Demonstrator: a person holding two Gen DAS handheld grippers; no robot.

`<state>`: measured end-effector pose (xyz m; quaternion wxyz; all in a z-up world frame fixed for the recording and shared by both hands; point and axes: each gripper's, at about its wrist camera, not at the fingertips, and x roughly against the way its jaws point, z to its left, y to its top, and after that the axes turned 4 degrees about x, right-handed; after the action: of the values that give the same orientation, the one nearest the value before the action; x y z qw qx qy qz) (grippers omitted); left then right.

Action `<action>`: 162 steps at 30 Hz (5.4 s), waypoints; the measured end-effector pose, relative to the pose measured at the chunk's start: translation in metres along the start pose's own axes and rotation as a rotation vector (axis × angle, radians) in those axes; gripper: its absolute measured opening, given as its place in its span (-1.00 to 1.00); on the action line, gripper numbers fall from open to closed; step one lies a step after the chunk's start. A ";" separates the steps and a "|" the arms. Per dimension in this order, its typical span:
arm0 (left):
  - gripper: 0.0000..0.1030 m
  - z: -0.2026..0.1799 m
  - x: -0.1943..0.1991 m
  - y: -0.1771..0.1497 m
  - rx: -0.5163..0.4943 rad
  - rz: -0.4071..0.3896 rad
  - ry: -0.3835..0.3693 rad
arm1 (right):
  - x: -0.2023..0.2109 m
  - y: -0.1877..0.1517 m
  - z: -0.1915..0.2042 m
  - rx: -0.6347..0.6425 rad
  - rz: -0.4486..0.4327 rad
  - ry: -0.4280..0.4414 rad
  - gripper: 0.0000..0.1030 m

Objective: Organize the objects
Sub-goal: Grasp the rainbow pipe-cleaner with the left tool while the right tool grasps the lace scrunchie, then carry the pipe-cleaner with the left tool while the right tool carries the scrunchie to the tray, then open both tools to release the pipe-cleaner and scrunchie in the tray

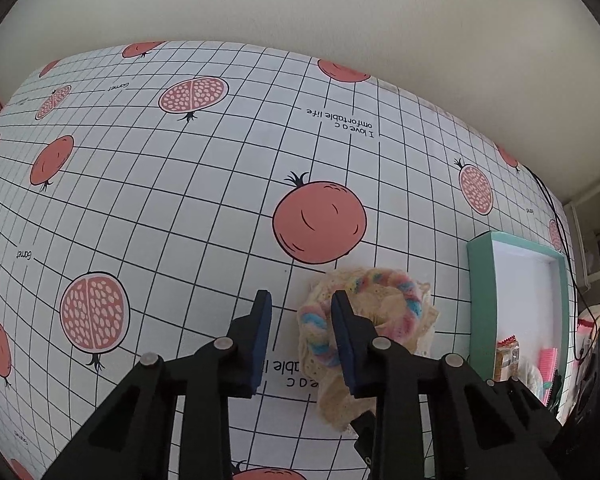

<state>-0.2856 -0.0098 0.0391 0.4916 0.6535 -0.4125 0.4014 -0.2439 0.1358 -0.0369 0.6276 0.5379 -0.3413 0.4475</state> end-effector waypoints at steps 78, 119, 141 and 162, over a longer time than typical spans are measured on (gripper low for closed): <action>-0.85 -0.012 0.019 0.001 -0.006 -0.060 -0.040 | 0.019 0.006 -0.021 -0.046 -0.071 0.004 -0.74; -0.85 -0.140 0.078 -0.026 -0.212 -0.197 -0.255 | 0.155 -0.025 -0.147 -0.253 -0.283 -0.189 -0.76; -0.85 -0.184 0.014 -0.079 -0.285 -0.004 -0.256 | 0.121 -0.077 -0.171 -0.306 -0.069 -0.257 -0.69; 0.02 -0.156 0.072 -0.117 -0.236 -0.036 -0.183 | 0.157 -0.130 -0.142 -0.304 -0.118 -0.242 -0.32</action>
<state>-0.1703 0.1521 0.0994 0.5324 0.6323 -0.4883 0.2800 -0.0733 0.3034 0.0316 0.6812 0.5059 -0.4457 0.2852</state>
